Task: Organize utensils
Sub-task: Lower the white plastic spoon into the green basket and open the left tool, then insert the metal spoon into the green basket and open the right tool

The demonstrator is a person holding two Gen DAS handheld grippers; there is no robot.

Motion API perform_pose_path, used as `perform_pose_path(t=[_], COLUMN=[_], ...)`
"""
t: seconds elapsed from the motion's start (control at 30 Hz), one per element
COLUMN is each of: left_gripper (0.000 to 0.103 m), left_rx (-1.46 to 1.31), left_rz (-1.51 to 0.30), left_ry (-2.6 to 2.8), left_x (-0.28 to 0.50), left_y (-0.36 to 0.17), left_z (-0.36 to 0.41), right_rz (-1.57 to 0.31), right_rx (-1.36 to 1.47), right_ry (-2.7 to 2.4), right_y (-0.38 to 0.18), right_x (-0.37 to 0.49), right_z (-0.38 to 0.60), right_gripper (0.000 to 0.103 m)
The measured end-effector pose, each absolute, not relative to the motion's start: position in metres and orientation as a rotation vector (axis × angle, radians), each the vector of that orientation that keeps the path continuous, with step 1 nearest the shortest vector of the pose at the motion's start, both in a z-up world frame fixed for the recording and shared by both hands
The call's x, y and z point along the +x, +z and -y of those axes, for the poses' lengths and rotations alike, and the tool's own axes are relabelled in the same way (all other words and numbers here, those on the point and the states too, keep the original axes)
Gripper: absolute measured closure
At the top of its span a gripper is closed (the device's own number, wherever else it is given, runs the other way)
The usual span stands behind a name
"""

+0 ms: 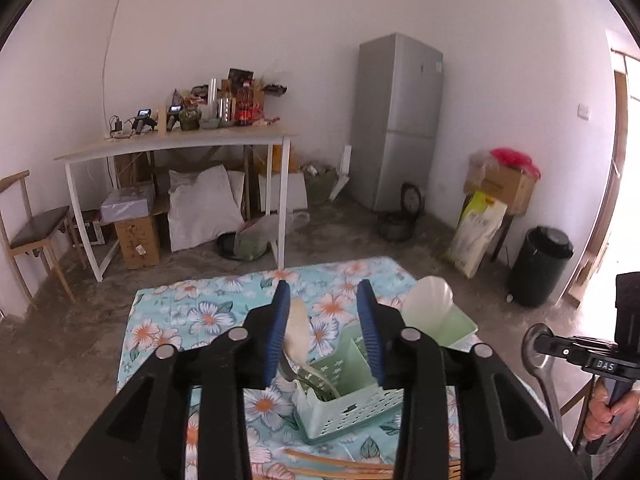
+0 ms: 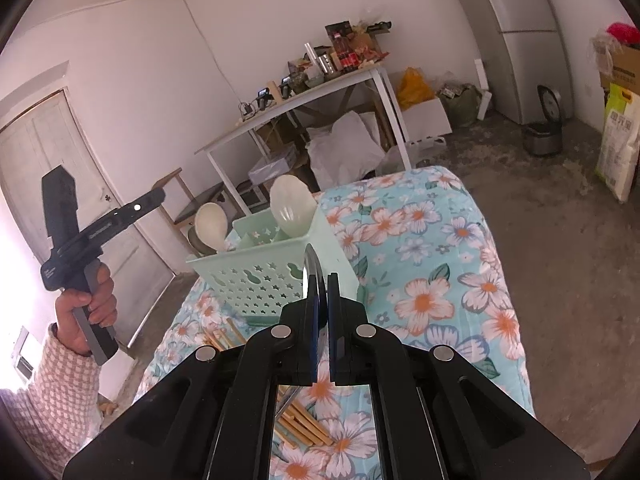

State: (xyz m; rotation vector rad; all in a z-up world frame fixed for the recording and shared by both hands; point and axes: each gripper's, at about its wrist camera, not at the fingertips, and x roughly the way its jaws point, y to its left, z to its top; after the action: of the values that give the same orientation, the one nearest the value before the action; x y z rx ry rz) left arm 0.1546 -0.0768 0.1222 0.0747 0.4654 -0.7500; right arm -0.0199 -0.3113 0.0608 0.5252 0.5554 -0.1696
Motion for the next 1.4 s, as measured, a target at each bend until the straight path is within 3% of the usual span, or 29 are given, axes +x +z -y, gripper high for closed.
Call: perform_pose_path(t=[0.27,0.47,0.8,1.1,1.4], left_gripper=[0.045,0.036,0.033,0.033,0.033], left_rx=[-0.06,-0.105,-0.118,-0.142,-0.176], left_rz=[-0.509,-0.624,-0.762,-0.772,-0.778], left_ry=[-0.793,-0.837,-0.865,-0.842,-0.841], left_x=[0.129,0.107,0.073,0.072,0.077], left_y=[0.108,0.066,0.007,0.0,-0.001], left_z=[0.035,0.02,0.007,-0.007,-0.012], right_rz=[-0.412,-0.283,-0.203,-0.237,-0.186], right_rx=[0.449,0.377,0.161,-0.054,-0.068], right_ry=[-0.172,-0.222,-0.371,-0.437,-0.478], right_y=[0.111,0.152,0.154,0.1,0.115], right_x=[-0.004,0.02,0.086,0.101,0.1], right_z=[0.314,0.323,0.309,0.276,0.281], right_gripper=[0.101,0.101,0.101,0.101,0.101])
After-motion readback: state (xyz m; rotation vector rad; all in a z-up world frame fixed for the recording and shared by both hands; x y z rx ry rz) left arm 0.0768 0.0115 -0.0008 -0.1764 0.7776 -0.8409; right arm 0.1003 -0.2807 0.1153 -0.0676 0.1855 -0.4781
